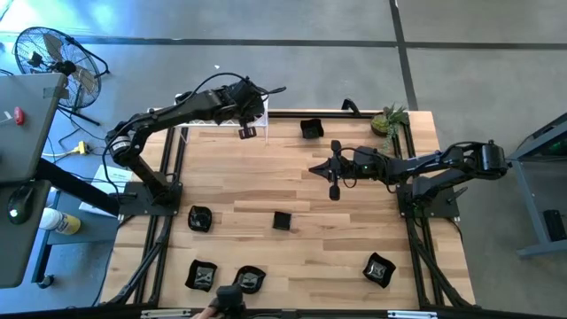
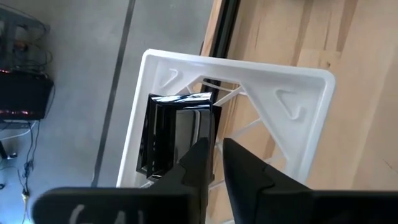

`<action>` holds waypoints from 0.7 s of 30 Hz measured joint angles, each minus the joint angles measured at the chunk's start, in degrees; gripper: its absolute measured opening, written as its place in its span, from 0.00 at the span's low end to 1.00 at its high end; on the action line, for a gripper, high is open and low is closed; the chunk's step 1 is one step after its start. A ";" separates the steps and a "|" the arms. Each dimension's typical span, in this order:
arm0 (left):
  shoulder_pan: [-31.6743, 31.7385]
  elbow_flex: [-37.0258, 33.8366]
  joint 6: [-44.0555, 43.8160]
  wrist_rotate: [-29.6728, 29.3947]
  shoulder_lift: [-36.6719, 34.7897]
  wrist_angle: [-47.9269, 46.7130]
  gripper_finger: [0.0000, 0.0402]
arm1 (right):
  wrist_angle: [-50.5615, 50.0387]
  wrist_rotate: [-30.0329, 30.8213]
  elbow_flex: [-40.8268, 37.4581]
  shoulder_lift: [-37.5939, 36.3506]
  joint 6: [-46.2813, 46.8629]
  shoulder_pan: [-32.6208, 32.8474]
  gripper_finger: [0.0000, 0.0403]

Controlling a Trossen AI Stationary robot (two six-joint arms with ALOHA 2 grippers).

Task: Pick & Place Mini shaped plates
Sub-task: Stack the black square plate on top of the black square plate on the shelf

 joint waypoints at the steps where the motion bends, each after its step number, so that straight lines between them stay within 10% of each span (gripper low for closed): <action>1: 0.00 0.00 0.03 0.00 0.00 0.02 0.10 | 0.00 0.00 0.00 0.00 -0.01 0.00 0.01; 21: -0.01 0.04 0.73 -3.20 0.75 0.39 0.01 | 0.02 -0.39 0.00 0.00 -0.01 0.00 0.01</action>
